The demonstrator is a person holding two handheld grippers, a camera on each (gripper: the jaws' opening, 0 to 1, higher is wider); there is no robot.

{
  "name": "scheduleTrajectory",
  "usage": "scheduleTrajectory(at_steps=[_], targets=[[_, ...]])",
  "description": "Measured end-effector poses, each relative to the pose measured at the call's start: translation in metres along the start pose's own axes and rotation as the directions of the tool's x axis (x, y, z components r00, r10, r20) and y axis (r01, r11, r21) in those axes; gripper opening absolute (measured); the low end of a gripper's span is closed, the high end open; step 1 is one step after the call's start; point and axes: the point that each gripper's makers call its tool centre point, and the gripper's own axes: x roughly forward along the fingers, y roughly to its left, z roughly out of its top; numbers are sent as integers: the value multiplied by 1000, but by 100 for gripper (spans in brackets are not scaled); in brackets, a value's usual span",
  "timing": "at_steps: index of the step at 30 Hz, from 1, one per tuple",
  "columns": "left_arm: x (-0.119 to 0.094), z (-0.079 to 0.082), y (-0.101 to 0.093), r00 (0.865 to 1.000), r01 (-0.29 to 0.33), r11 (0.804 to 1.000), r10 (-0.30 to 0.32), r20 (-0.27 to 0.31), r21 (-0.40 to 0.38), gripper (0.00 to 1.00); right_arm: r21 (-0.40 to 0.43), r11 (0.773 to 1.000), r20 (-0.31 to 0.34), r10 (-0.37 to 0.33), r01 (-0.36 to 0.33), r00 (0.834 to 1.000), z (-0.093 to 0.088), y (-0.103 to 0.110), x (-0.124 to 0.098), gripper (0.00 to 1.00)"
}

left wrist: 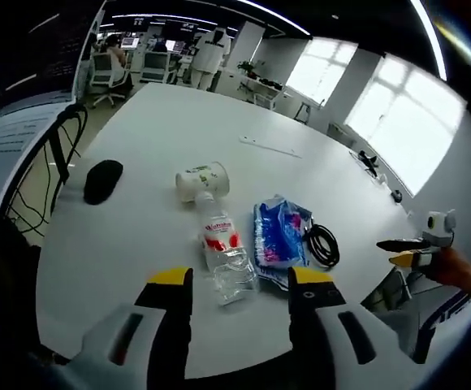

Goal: Arrange the tabletop items into an orderly group along one side of the table until the central work area is clear of visible clutter.

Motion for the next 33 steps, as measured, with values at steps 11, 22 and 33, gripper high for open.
scheduleTrajectory(at_steps=[11,22,33], targets=[[7,-6,1,1000,-7,999,7,-16,-36,44,20,1000,-8,-19,19,1000,-10,-4,-2,66],[13,-10,3,1000,-7,999,6,-22,-46,43,24,999,2,-33,33,999,-11,-9,-3,65],[23,-11,1,999,-5,999,4,-32,-42,43,14,999,-3,-29,29,1000,-10,-7,0,65]])
